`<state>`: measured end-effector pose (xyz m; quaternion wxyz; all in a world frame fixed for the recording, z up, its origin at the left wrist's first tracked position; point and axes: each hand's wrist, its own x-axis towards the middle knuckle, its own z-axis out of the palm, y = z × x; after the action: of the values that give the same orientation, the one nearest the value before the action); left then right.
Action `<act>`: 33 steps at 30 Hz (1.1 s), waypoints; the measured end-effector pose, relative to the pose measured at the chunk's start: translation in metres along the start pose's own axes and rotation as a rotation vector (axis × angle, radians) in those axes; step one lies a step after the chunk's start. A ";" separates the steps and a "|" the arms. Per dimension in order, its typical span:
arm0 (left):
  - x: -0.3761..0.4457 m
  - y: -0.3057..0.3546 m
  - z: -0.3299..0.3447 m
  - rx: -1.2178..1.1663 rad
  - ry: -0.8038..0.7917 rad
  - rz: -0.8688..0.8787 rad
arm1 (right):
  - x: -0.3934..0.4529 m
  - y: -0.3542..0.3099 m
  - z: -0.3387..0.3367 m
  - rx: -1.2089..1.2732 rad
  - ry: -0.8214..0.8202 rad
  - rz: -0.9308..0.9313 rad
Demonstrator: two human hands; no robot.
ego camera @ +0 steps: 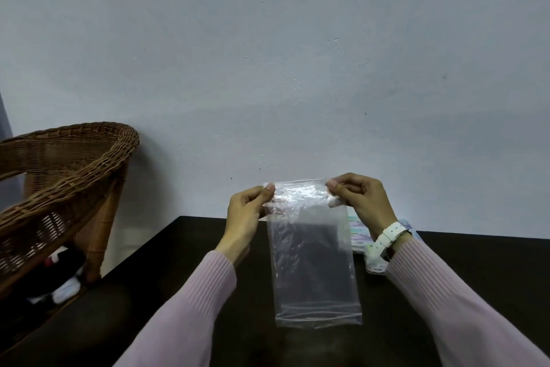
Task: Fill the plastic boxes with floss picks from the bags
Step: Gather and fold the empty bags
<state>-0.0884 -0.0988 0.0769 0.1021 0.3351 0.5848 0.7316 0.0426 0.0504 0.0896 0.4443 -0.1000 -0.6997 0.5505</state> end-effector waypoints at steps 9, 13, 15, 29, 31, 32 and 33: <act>-0.008 -0.006 0.003 0.039 -0.196 -0.057 | 0.002 -0.015 -0.005 0.016 -0.148 0.197; -0.004 -0.006 0.000 -0.063 -0.196 -0.107 | -0.005 -0.007 -0.006 -0.127 -0.416 0.359; -0.006 -0.007 0.002 -0.019 -0.205 -0.104 | -0.009 -0.003 -0.002 -0.164 -0.456 0.329; -0.007 -0.013 -0.012 -0.129 -0.237 -0.104 | -0.011 0.012 -0.005 0.030 -0.475 0.281; -0.007 -0.012 -0.013 -0.176 -0.209 -0.129 | -0.011 0.016 -0.001 0.087 -0.411 0.302; -0.008 -0.012 -0.014 -0.212 -0.201 -0.148 | -0.012 0.018 0.001 0.097 -0.400 0.320; -0.008 -0.011 -0.016 -0.248 -0.198 -0.173 | -0.011 0.019 0.003 0.095 -0.402 0.331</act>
<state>-0.0950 -0.1122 0.0620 0.2626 0.3388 0.5040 0.7499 0.0405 0.0482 0.0676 0.2044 -0.0808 -0.7212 0.6569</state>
